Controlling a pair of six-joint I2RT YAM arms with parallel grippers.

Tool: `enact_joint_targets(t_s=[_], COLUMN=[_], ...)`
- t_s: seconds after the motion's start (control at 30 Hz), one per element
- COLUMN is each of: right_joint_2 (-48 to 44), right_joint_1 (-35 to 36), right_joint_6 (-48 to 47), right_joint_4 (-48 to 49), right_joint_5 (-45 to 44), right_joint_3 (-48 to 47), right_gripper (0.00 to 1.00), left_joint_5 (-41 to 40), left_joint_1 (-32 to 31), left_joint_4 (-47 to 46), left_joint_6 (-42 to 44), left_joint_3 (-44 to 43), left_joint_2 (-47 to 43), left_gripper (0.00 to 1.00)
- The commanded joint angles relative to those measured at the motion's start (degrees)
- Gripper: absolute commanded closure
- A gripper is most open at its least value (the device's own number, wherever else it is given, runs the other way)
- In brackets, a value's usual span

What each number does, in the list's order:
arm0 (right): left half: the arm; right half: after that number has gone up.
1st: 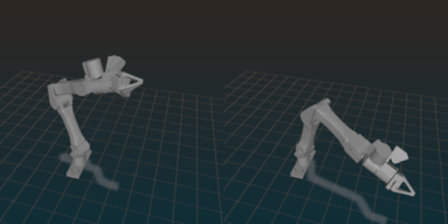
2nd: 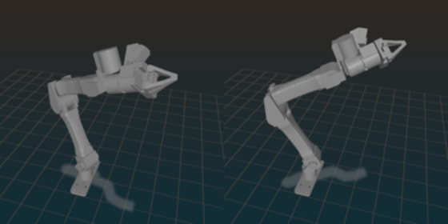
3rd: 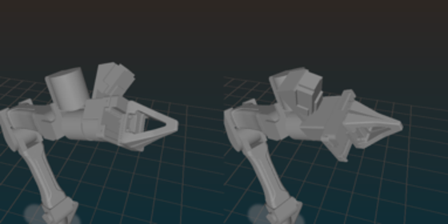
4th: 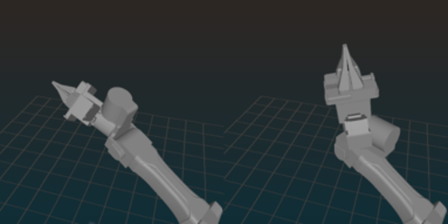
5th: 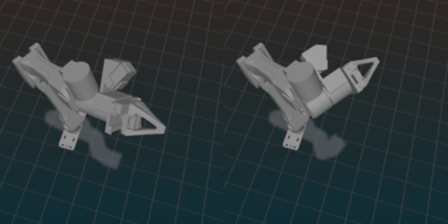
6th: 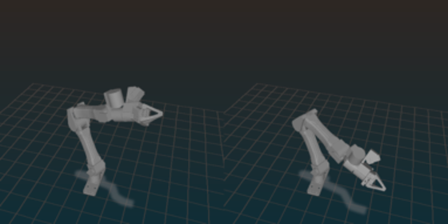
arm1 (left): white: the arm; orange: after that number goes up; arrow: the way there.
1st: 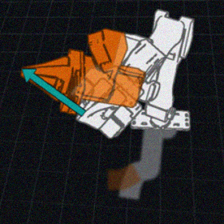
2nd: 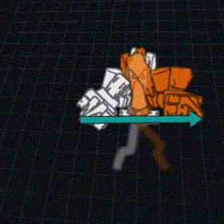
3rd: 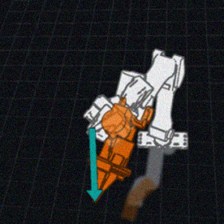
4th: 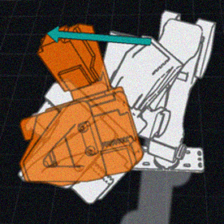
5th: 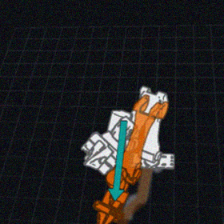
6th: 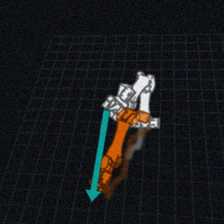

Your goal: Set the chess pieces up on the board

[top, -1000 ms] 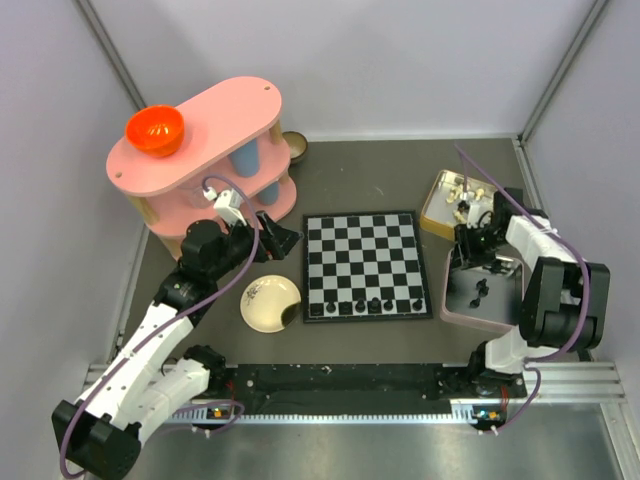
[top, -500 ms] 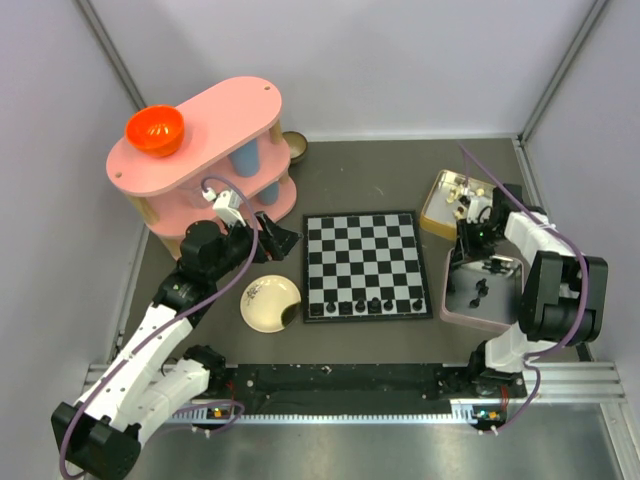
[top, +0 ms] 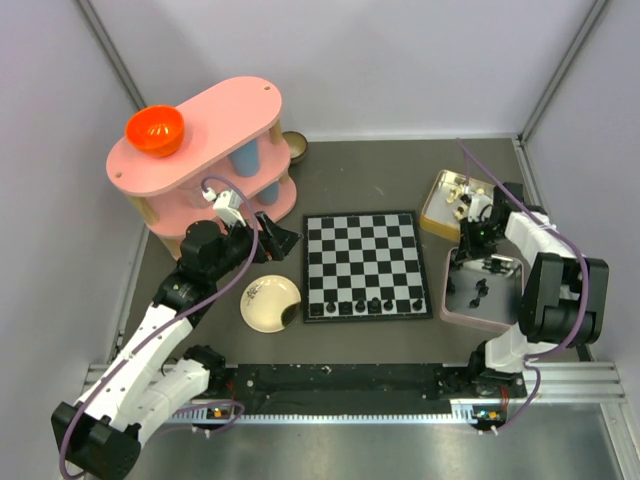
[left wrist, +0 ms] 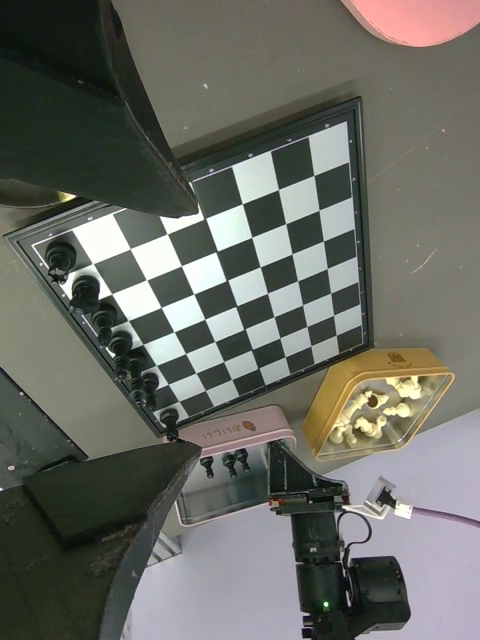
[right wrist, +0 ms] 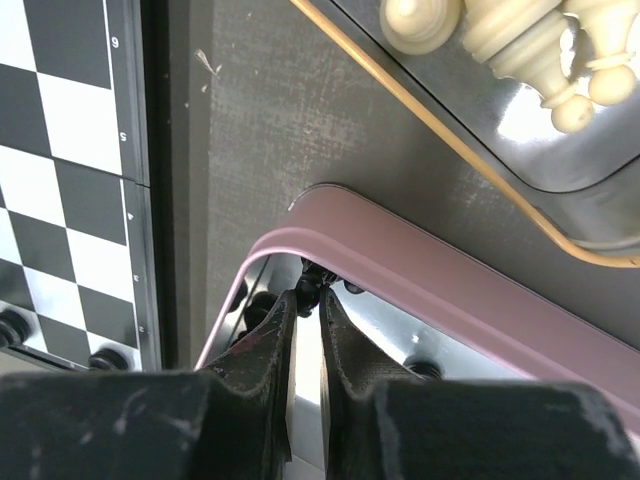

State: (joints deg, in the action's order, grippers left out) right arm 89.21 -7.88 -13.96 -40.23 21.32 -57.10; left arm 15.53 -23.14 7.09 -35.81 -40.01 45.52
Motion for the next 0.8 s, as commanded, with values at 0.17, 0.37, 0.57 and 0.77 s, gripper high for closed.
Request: enact_joint_targets(t_s=[0.17,0.37,0.57,0.77], right_joint_2=[-7.0,-10.6,-17.0,-21.1], right_joint_1=[0.6,0.6,0.6,0.8], right_joint_6=[-3.7,-4.8,-7.2,-9.5], right_joint_4=[-0.7,-2.8,-6.2,-9.9], right_joint_5=[-3.0,-3.1,-2.1,4.4], right_joint_3=[0.9,1.5,1.3,-0.8], right_gripper=[0.99,1.00,1.00,1.00], left_joint_5=[-0.4,-0.3,-0.2,0.0], left_joint_1=[-0.2,-0.2,-0.2,-0.2], left_joint_4=[-1.9,-2.1,-2.2,-2.8], left_joint_6=[0.6,0.8,1.1,1.0], left_joint_3=[-0.3,-0.8,-1.2,-1.4], left_joint_2=[0.1,0.8,1.3,2.0], left_gripper=[0.02,0.02,0.02,0.02])
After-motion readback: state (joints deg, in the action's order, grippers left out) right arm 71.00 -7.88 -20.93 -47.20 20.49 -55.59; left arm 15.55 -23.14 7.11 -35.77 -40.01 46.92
